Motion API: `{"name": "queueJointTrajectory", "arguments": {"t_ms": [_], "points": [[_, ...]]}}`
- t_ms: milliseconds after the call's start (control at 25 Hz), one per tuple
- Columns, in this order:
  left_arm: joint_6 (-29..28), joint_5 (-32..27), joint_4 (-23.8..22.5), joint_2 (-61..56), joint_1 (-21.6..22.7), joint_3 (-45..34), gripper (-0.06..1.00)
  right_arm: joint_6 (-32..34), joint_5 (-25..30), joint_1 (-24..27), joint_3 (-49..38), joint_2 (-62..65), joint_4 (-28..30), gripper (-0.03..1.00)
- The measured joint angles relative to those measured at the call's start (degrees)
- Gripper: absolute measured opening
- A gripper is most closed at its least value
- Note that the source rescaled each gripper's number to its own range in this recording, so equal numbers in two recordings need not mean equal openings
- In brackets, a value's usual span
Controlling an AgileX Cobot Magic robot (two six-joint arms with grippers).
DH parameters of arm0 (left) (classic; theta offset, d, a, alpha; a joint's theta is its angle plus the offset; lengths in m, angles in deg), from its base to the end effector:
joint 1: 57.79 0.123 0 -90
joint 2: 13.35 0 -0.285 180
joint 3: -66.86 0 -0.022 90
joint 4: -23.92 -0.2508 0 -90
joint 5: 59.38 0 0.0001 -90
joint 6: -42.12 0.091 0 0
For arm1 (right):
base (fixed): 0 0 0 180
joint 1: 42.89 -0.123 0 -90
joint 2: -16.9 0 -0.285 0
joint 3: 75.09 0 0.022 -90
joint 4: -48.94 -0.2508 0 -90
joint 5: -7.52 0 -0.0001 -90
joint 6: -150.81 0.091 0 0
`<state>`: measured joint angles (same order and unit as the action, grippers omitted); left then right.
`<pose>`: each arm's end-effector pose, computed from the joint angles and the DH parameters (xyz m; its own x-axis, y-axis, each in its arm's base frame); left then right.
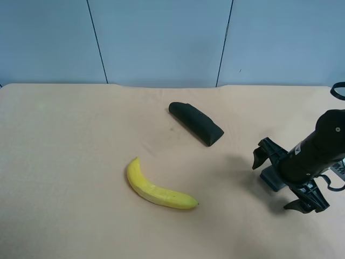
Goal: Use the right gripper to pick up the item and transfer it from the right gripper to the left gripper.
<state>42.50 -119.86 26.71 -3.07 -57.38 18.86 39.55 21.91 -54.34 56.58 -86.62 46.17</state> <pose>0.0011 -0.0038 0.2806 -0.4811 -0.0208 -0.8764 0.0216 0.9991 -0.0356 0.2212 0.0459 0.1009 -0.4941 0.8670 -0.0648 0.8382 0.4948 0.2294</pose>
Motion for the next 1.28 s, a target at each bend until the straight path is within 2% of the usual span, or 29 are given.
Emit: {"name": "queueJointTrajectory", "arguments": {"t_ms": [720,1280], "points": [[0.0,0.0,0.0,0.0,0.0,0.0,1.0,-0.18,-1.41,-1.39,0.0,0.82,1.02,1.0],[0.0,0.0,0.0,0.0,0.0,0.0,1.0,0.04,1.74,-1.76,0.0,3.83,-0.46,1.0]]}}
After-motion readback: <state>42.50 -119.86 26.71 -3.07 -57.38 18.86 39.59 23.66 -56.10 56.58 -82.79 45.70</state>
